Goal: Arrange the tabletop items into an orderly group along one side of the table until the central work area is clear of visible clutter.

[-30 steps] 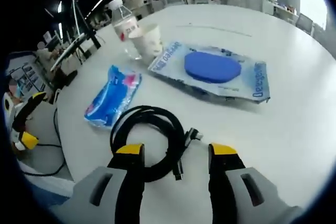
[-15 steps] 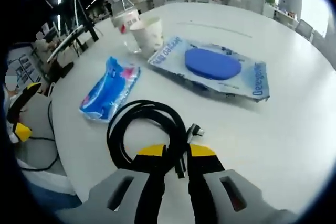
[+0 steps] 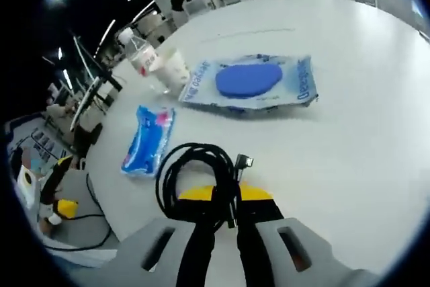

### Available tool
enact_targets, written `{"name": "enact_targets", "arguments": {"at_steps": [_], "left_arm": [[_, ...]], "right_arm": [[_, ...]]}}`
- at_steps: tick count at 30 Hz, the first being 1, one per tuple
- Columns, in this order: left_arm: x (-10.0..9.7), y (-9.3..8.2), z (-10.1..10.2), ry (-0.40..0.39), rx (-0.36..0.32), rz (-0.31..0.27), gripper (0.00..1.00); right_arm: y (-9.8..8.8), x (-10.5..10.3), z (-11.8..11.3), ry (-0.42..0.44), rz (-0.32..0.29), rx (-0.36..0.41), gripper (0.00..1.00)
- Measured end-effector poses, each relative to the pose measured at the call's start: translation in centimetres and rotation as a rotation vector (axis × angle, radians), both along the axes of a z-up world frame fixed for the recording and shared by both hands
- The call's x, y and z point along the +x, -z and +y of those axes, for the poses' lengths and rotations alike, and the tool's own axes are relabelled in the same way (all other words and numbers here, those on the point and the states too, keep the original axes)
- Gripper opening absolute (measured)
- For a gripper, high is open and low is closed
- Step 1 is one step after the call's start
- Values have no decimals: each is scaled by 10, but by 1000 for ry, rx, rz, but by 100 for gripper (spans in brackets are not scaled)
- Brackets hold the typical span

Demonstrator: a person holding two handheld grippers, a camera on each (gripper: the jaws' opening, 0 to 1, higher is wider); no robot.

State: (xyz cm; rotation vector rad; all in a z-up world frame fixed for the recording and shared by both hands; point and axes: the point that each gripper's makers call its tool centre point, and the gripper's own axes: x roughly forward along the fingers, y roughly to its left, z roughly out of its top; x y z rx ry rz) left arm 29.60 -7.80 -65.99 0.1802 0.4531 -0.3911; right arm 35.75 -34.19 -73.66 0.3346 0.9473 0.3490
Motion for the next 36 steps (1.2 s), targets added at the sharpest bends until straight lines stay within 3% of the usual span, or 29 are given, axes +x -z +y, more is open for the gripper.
{"name": "enact_targets", "arguments": {"at_steps": [8,19,30,36], "left_arm": [[-1,3,1,4,32,4,87],[-1,8,5,-8,62,22,87],[-2,14,8,-13,97,40,85],[-2,17,10,-20,117,52,85]], "right_arm": [[-36,-6,-32,62,-62,46,8],[-69,-17,-73,170,-120,123,8],[-77,-10,-104,199,-152,176,8],[-70,-3,-116,208,-158,196,8]]}}
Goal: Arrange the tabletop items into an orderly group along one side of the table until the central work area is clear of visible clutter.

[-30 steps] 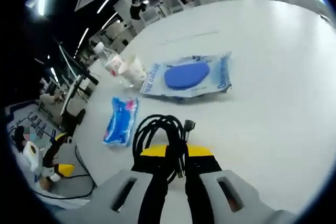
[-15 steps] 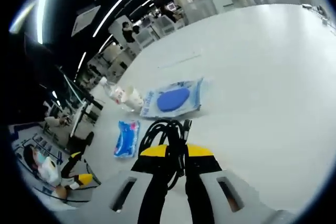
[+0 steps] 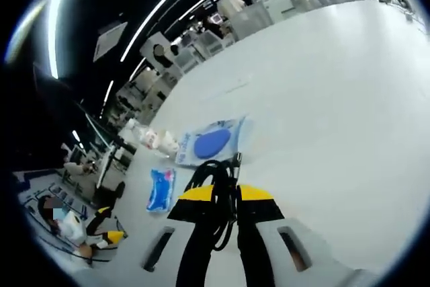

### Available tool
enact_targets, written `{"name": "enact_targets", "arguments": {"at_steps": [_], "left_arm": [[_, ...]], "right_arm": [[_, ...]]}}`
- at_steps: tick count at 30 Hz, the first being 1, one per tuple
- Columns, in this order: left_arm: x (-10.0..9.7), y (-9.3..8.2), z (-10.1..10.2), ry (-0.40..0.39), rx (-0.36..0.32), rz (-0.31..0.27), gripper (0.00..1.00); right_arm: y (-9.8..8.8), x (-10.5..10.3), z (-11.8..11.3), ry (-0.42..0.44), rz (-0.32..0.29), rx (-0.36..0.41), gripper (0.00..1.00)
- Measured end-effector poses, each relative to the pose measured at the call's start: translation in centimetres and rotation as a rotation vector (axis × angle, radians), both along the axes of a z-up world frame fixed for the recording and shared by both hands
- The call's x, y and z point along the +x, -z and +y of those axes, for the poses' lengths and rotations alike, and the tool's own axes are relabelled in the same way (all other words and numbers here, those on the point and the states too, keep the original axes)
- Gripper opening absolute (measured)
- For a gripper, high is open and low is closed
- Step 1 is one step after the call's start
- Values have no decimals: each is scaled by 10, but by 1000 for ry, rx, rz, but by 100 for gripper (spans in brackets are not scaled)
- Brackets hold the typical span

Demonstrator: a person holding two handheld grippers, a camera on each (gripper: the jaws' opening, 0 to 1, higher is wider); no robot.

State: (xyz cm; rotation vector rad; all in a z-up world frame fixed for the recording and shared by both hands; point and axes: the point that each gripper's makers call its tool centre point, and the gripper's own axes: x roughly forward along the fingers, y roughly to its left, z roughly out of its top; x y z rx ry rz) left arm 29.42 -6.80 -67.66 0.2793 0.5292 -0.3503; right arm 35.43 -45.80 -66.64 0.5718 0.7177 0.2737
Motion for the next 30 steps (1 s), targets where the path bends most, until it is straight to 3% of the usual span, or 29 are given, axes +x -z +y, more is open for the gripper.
{"name": "enact_targets", "arguments": {"at_steps": [9,15,25,30], "left_arm": [[0,2,2,-7,13,7,85],[-2,4,-1,8,5,20,85],[-4,8,-4,20,-3,45,85],[-5,10,-5,25,-2,53,85]], "right_arm": [[44,-2,-19,7,54,-8,8],[58,-2,-26,32,65,-3,8],[92,-14,-34,-11,115,-127,9],[94,-16,-32,-35,96,-186,9]]}}
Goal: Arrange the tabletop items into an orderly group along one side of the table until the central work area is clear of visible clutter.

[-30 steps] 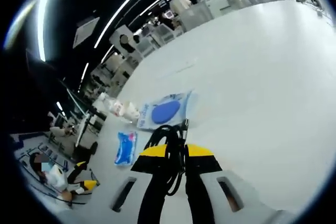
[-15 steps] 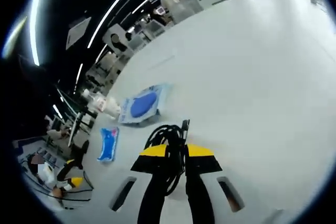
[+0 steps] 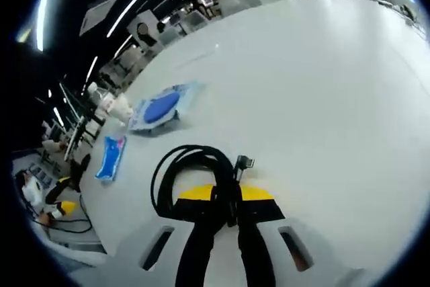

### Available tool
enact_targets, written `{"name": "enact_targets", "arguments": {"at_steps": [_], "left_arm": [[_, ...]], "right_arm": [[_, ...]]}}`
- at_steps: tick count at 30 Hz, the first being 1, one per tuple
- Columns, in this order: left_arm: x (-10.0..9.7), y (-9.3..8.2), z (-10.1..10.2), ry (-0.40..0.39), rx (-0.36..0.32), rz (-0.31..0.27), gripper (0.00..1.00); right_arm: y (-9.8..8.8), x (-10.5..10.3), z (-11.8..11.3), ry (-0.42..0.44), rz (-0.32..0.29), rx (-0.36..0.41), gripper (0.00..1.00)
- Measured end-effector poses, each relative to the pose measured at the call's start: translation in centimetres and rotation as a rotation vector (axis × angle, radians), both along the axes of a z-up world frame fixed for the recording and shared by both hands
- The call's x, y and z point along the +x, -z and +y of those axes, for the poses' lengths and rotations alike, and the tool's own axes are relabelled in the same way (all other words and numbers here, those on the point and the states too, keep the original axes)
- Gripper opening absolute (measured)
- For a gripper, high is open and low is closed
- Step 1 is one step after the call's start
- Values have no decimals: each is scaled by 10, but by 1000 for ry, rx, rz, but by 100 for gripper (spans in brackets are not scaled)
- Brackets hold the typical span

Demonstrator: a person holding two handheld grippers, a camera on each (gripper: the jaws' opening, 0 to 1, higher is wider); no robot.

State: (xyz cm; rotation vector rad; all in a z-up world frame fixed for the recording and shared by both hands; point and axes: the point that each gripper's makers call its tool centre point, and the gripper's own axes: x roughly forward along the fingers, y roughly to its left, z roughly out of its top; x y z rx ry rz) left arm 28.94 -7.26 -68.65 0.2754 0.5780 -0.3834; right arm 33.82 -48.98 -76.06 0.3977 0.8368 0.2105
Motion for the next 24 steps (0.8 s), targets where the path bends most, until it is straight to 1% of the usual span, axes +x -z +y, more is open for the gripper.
{"name": "enact_targets", "arguments": {"at_steps": [1,3,6,9,11,13,15,17,19,20,21,22,23,24], "left_arm": [[0,0,0,-2,0,-2,85],[1,-1,2,-9,-1,-5,85],[1,-2,3,-13,0,-8,85],[1,-1,3,-17,-3,-6,85],[1,-1,3,-18,-4,-4,85],[1,-1,3,-16,-3,-4,84],[2,-2,2,-15,-5,-5,84],[2,-2,3,-16,-9,-5,84],[2,-1,3,-18,-16,-2,84],[2,-1,2,-18,-21,2,84],[2,0,2,-18,-28,7,84],[2,0,2,-19,-33,9,84],[2,-1,2,-19,-38,8,85],[1,-1,1,-19,-41,7,85]], "right_arm": [[0,0,0,-1,0,-6,9],[2,2,-2,-59,-12,-74,10],[3,2,-3,-104,-30,-152,12],[4,3,-3,-94,-27,-137,15],[2,4,-5,-80,-33,-143,22],[1,6,-11,-49,-34,-135,27],[-8,11,-10,-11,-67,-78,28],[-15,12,-13,14,-88,-74,30],[-23,17,-13,49,-135,-52,33],[-25,17,-12,53,-142,-48,35],[-33,20,-11,58,-167,-40,36],[-35,21,-10,58,-176,-41,37],[-43,25,-8,55,-210,-43,37],[-48,28,-6,51,-230,-44,38]]}}
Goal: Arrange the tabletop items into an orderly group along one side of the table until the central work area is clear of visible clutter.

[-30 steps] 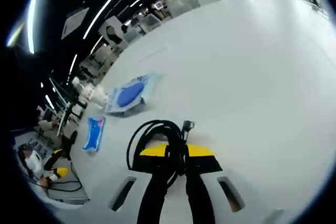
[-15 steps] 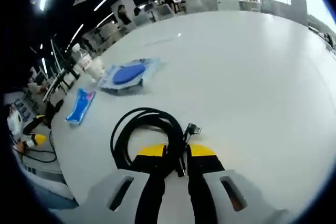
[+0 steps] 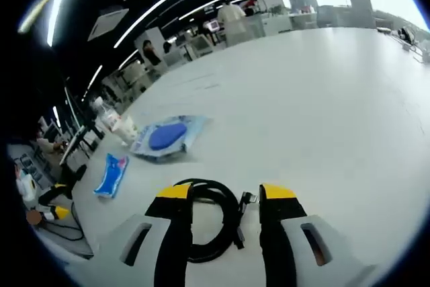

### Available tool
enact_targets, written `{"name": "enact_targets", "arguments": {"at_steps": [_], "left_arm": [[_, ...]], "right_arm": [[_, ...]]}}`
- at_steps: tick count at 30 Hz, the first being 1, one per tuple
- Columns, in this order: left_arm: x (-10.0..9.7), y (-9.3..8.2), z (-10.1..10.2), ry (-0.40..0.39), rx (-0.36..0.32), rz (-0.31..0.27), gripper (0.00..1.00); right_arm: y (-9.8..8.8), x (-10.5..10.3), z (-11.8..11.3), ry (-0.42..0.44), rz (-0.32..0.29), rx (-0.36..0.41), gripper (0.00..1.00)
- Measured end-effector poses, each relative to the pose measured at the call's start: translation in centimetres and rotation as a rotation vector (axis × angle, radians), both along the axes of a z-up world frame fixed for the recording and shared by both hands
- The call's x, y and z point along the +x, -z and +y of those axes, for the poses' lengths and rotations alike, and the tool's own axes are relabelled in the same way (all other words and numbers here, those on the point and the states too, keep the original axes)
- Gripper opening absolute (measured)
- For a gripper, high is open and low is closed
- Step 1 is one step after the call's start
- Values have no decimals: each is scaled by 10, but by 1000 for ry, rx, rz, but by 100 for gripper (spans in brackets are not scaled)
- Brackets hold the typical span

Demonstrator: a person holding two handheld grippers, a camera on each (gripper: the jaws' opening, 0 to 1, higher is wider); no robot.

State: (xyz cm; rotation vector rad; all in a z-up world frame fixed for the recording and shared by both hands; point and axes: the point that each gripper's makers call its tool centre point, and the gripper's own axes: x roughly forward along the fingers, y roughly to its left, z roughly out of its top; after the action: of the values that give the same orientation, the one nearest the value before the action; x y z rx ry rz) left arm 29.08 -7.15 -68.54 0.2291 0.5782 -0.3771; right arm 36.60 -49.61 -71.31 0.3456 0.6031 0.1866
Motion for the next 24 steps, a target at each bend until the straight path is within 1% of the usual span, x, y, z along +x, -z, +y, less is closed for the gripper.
{"name": "enact_targets", "arguments": {"at_steps": [1,3,5,8,9,10,12,15,17,19,20,21,23,24], "left_arm": [[0,0,0,0,-2,-1,84],[0,0,0,-2,-4,0,85],[0,0,1,-6,-4,3,84],[1,0,1,-6,-10,3,84],[1,-1,-1,-6,-22,1,84],[1,-3,-2,-6,-43,-3,84],[1,-4,-2,-11,-60,5,81],[1,-6,-4,-13,-84,1,80],[2,-8,-3,-17,-84,-14,80],[2,-11,-3,-21,-89,-24,80],[2,-11,-2,-23,-90,-25,80],[2,-12,-2,-24,-93,-27,80],[2,-12,-3,-20,-89,-29,79],[2,-12,-3,-18,-89,-28,79]], "right_arm": [[-6,4,2,-2,-24,-3,38],[-13,8,7,-10,-49,-6,38],[-20,12,16,-41,-75,-21,38],[-32,18,38,-110,-100,-31,39],[-36,19,45,-130,-108,-31,39],[-42,20,57,-174,-122,-36,39],[-48,22,77,-246,-133,-36,40],[-58,26,105,-315,-133,21,42],[-61,30,120,-362,-136,-1,45],[-65,32,133,-400,-134,-4,47],[-68,33,141,-431,-136,-1,47],[-71,35,151,-481,-133,-3,47],[-75,40,161,-549,-134,-39,48],[-82,45,169,-589,-147,-56,48]]}}
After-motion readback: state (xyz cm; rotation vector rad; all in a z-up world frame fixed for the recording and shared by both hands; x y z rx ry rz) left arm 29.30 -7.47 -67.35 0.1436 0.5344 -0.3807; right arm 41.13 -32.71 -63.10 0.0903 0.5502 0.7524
